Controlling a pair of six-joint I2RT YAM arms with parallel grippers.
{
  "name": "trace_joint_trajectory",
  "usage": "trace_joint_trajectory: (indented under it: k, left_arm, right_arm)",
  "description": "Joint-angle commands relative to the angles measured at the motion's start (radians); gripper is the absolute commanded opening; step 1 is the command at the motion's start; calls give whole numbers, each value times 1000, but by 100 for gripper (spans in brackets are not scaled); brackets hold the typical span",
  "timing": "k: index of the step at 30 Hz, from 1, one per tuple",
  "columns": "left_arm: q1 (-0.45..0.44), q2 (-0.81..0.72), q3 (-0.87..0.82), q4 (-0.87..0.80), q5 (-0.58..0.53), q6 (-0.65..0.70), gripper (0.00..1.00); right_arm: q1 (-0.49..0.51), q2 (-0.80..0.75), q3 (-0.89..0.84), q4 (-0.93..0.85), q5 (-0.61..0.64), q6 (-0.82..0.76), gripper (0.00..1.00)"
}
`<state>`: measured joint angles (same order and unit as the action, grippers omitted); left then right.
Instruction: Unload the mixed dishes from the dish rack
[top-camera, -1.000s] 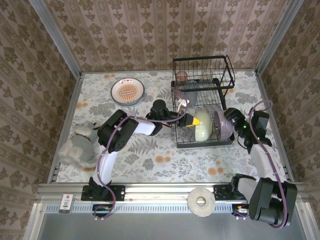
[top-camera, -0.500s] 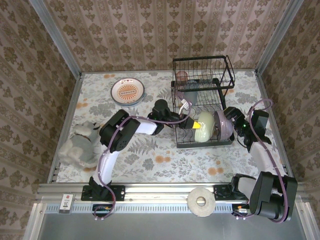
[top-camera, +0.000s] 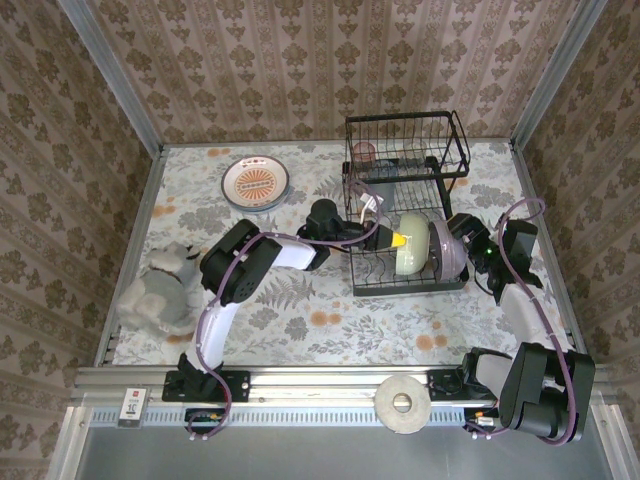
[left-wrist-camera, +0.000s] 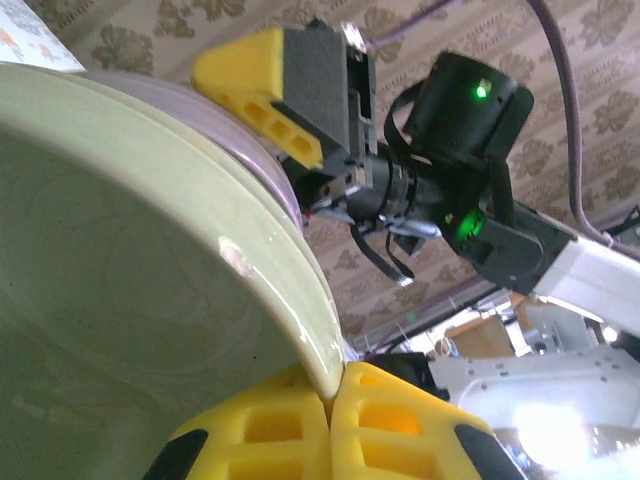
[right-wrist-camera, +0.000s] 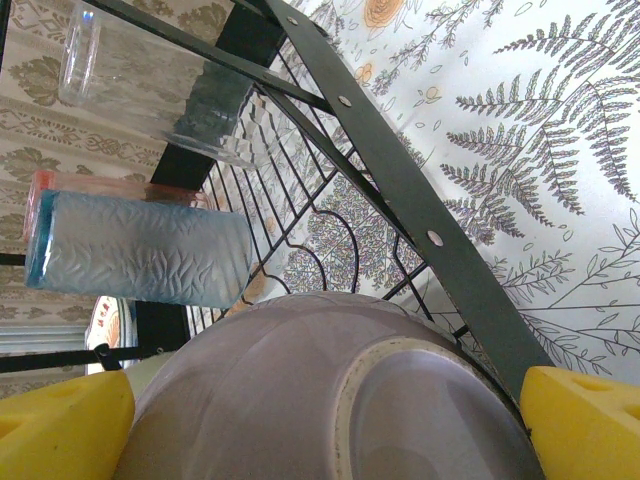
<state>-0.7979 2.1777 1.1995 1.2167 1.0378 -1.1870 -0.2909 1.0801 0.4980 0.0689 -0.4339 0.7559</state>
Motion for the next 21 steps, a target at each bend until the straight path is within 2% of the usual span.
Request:
trace_joint_trajectory:
  k: [1, 21]
  left_arm:
    - [2, -55, 40, 83, -105, -33, 0]
    - [15, -243, -24, 81, -194, -8, 0]
  right_arm:
    - [0, 15, -33, -95, 4, -16, 100]
    - [-10, -97, 22, -228, 67, -51, 100]
